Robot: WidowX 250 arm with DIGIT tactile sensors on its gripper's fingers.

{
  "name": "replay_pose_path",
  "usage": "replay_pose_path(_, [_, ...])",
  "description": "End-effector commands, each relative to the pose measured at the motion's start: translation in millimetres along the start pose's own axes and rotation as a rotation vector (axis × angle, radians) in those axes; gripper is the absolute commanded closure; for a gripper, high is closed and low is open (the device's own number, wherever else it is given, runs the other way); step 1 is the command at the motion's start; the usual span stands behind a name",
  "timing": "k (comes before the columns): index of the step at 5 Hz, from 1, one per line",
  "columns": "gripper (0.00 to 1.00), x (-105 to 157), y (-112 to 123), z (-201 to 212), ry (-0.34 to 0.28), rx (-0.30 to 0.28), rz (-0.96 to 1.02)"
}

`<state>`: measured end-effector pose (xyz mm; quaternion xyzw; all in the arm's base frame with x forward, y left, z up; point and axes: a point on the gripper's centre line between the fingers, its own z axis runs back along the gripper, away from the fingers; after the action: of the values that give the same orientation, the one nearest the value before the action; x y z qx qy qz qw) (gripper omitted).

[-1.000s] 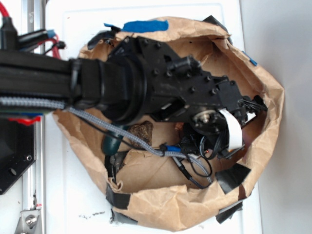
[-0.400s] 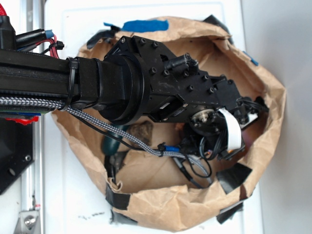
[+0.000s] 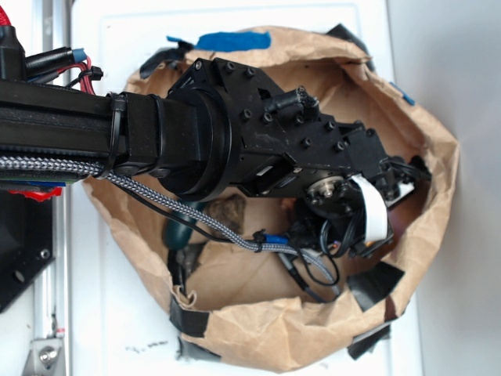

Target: Grab the green sponge.

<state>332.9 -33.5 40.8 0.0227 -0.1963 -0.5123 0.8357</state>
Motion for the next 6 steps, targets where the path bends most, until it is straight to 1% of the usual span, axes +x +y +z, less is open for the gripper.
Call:
replay_pose_path(1, [0.00,0.1,21.3,6.3,-0.030,0.022,0.048])
replay_pose_path(2, [1.00,0.5,22.0,9.0,-0.044,0.045,0.053])
replay_pose_path(3, [1.00,2.5,16.8,12.2,-0.053,0.066,0.022])
replay_pose_path(5, [1.00,4.3,14.6,14.5,-0.060,0.073,0.008])
replay_pose_path(6, [1.00,3.6,9.4,28.3,-0.047,0.041,0.034])
